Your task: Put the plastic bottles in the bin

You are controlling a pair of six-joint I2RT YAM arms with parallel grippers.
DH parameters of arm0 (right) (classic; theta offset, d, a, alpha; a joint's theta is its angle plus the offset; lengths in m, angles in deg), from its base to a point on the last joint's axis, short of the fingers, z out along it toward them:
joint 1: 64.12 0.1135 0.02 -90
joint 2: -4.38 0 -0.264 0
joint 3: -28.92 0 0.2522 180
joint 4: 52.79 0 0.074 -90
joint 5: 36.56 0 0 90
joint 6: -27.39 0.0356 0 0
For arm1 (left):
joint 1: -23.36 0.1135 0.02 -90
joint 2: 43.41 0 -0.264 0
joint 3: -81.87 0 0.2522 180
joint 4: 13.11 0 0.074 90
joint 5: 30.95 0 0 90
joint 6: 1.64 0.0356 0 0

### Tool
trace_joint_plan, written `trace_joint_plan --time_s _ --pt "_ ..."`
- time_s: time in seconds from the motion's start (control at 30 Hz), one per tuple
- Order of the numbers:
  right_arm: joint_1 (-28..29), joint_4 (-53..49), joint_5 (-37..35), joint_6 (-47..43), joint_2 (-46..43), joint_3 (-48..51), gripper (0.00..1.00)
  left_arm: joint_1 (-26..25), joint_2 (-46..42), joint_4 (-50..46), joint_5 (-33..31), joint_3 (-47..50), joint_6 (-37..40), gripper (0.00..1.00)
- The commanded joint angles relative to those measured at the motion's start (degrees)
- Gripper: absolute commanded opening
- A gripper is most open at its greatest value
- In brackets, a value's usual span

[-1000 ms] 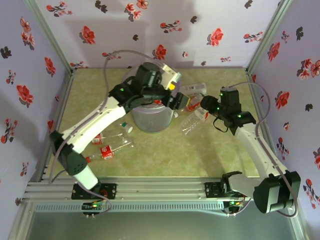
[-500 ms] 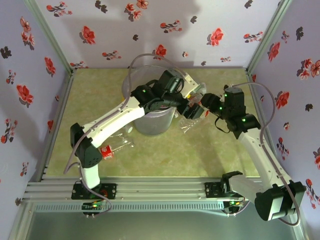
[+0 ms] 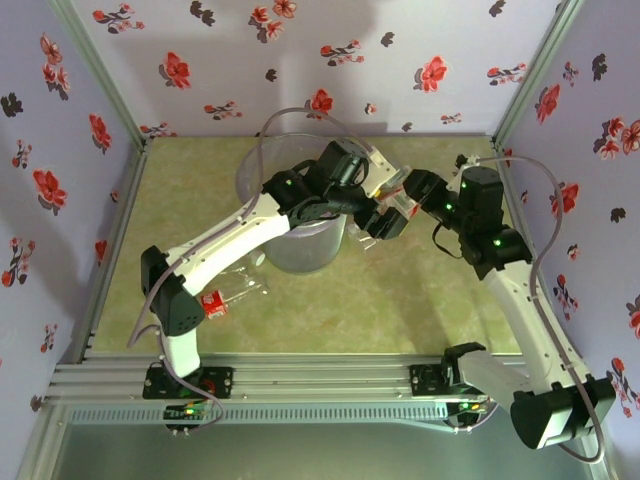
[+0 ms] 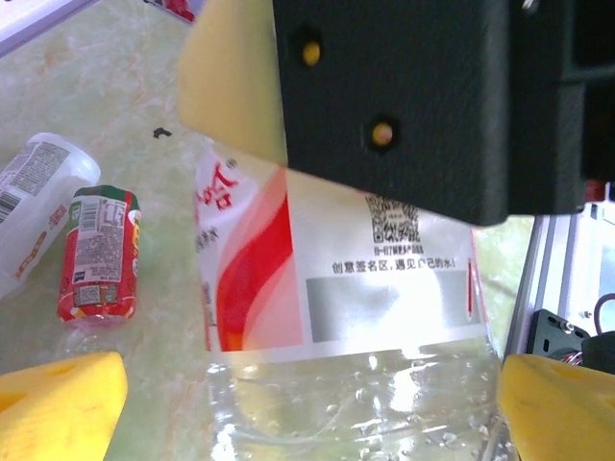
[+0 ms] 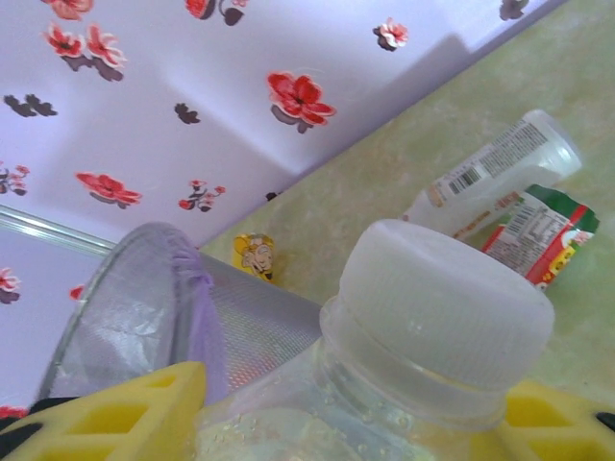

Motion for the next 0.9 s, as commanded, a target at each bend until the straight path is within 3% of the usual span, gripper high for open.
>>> trace_joint_plan --time_s 0.0,0.2,0.4,0.67,0.87 --pt "0.03 2.56 1.39 0.77 -0.43 -2.63 0.48 -1.15 -1.05 -2.13 1.54 -2.74 1.93 1.0" --pt "-0.03 3.23 2.48 0.99 -0.01 -3.27 0.48 -1.77 1.34 -4.76 1.52 -5.94 2.79 0.99" --pt "0.04 4.01 3.32 1.37 -0.02 -3.39 0.48 -1.78 2.33 -4.85 1.12 -7.59 2.93 0.89" --pt "0.02 4.79 4.09 2.38 -0.24 -4.1 0.48 -1.78 3.72 -5.82 -0.19 -9.64 2.93 0.88" --pt "0.02 5.9 4.5 3.49 -0.19 -4.64 0.48 -1.78 4.23 -5.5 -1.66 -11.0 2.93 0.75"
